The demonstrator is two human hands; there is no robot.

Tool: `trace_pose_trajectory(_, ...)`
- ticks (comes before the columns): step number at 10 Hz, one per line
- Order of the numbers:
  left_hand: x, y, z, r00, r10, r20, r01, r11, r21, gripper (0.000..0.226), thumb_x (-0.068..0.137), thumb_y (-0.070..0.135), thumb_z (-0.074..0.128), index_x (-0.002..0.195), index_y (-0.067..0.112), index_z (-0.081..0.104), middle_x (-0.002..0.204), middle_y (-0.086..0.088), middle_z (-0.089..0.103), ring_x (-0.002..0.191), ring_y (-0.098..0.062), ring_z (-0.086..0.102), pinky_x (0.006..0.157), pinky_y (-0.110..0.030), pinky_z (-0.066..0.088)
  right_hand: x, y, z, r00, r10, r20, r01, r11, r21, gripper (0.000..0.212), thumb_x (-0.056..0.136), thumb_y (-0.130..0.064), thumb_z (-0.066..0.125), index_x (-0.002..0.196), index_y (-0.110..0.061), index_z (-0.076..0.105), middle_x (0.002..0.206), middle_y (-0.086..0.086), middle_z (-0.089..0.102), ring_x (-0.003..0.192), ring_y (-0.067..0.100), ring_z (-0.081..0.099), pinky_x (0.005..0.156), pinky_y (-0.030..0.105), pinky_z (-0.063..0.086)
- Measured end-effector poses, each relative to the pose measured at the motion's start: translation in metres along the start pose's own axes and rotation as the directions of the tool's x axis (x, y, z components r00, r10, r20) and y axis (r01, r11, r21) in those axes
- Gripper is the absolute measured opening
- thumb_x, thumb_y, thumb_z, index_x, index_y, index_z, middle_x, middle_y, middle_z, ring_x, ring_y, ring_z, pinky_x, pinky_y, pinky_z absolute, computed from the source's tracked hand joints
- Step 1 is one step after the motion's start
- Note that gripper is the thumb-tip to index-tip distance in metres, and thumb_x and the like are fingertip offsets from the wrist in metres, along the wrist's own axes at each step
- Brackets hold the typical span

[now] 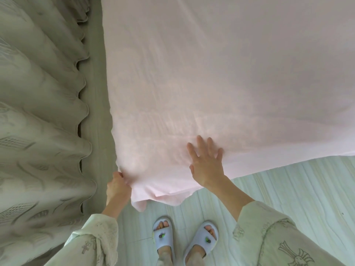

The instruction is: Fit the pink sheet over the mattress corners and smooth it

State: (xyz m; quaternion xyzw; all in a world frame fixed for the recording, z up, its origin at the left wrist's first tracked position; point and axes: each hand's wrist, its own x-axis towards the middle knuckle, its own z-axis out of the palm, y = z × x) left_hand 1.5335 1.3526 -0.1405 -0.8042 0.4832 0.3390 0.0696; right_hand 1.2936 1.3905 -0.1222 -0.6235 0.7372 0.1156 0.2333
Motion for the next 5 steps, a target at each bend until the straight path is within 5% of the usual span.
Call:
trace_pose_trajectory(2, -0.002, 0.004, -0.005, 0.998, 0.053, 0.028, -0.058, 0.972, 0.228, 0.034, 0.083, -0.002, 0.043, 0.116, 0.005, 0.035, 0.116, -0.02, 0.055, 0.105, -0.039, 0.055, 0.082, -0.043, 0.044, -0.008, -0.001, 0.002, 1.0, 0.006, 0.007, -0.006, 0.999, -0.032, 0.068, 0.096, -0.025, 0.041, 0.15, -0.026, 0.0, 0.159, 0.007, -0.016, 0.145, 0.035, -0.012, 0.112, 0.059, 0.009)
trace_pose_trajectory(3, -0.005, 0.014, -0.007, 0.961, 0.216, -0.174, -0.143, 0.923, 0.356, 0.044, 0.081, -0.003, 0.046, 0.122, 0.007, 0.035, 0.118, -0.015, 0.05, 0.108, -0.033, 0.049, 0.086, -0.042, 0.04, -0.005, 0.0, -0.011, 0.997, 0.011, 0.082, -0.01, 1.0, -0.012, 0.062, 0.098, -0.03, 0.037, 0.15, -0.028, 0.002, 0.158, 0.003, -0.017, 0.146, 0.032, -0.012, 0.115, 0.056, 0.01)
trace_pose_trajectory(4, -0.008, 0.035, -0.016, 0.855, 0.444, -0.269, -0.332, 0.866, 0.373, 0.049, 0.08, -0.003, 0.044, 0.128, 0.008, 0.039, 0.124, -0.015, 0.047, 0.11, -0.034, 0.046, 0.088, -0.043, 0.038, -0.004, 0.001, -0.025, 0.993, 0.012, 0.12, -0.027, 0.991, 0.128, 0.052, 0.099, -0.033, 0.036, 0.147, -0.026, 0.018, 0.159, -0.003, -0.008, 0.147, 0.027, -0.005, 0.116, 0.049, 0.019)
trace_pose_trajectory(5, -0.001, 0.059, -0.02, 0.756, 0.631, -0.175, -0.536, 0.75, 0.386, 0.055, 0.086, 0.002, 0.041, 0.139, 0.012, 0.032, 0.145, -0.017, 0.031, 0.135, -0.034, 0.03, 0.108, -0.045, 0.03, -0.007, 0.002, -0.039, 0.993, 0.035, 0.11, -0.072, 0.933, 0.352, 0.049, 0.099, -0.032, 0.038, 0.146, -0.023, 0.026, 0.159, -0.003, 0.007, 0.147, 0.02, 0.006, 0.116, 0.039, 0.024)
